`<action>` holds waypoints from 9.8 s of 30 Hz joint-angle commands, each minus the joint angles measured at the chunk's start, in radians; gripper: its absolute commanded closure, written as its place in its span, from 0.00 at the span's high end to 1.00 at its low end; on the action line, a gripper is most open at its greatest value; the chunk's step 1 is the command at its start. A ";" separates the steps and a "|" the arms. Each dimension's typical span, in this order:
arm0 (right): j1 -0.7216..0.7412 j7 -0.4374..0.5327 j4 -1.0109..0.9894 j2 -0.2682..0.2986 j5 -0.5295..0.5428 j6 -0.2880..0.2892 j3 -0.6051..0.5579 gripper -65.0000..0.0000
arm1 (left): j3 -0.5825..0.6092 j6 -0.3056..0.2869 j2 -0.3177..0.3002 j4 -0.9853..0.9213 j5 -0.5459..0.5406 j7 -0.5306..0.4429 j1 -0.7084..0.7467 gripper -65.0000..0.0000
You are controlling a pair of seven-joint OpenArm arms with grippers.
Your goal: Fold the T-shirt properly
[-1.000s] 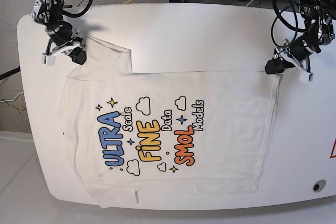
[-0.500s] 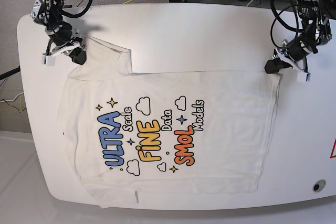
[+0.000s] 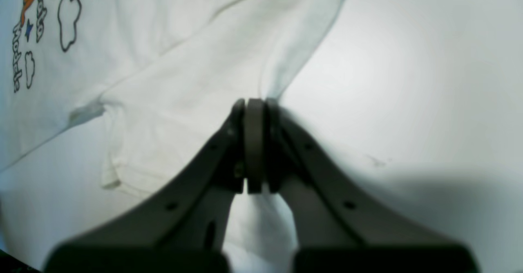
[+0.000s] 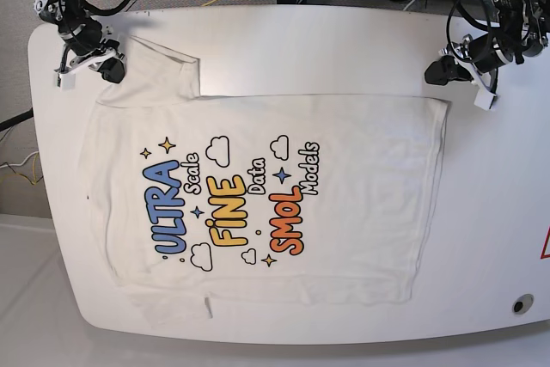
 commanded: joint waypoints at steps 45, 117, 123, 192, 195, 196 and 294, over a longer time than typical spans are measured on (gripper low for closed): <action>0.001 0.018 0.010 0.003 -0.014 0.018 -0.019 0.00 | -0.068 0.067 0.003 -0.067 0.025 -0.086 -0.106 0.51; -0.158 -0.014 0.212 0.009 0.065 0.020 0.100 0.00 | -0.204 0.038 0.030 0.198 0.055 -0.075 0.225 0.00; -0.158 -0.017 0.207 0.009 0.061 0.022 0.098 0.00 | -0.198 0.030 0.035 0.217 0.067 -0.039 0.222 0.17; -0.153 -0.016 0.205 0.008 0.071 0.023 0.103 0.00 | -0.165 0.007 0.032 0.112 0.076 0.109 0.048 0.50; -0.119 -0.040 0.209 -0.011 0.068 0.017 0.074 0.01 | -0.160 0.002 0.053 0.107 0.052 0.107 0.019 0.50; -0.108 -0.041 0.212 -0.011 0.068 0.017 0.072 0.01 | -0.160 0.002 0.053 0.107 0.047 0.107 0.004 0.50; -0.007 -0.158 0.213 -0.010 0.058 0.016 0.059 0.01 | -0.156 0.007 0.024 -0.116 0.036 0.191 -0.219 0.49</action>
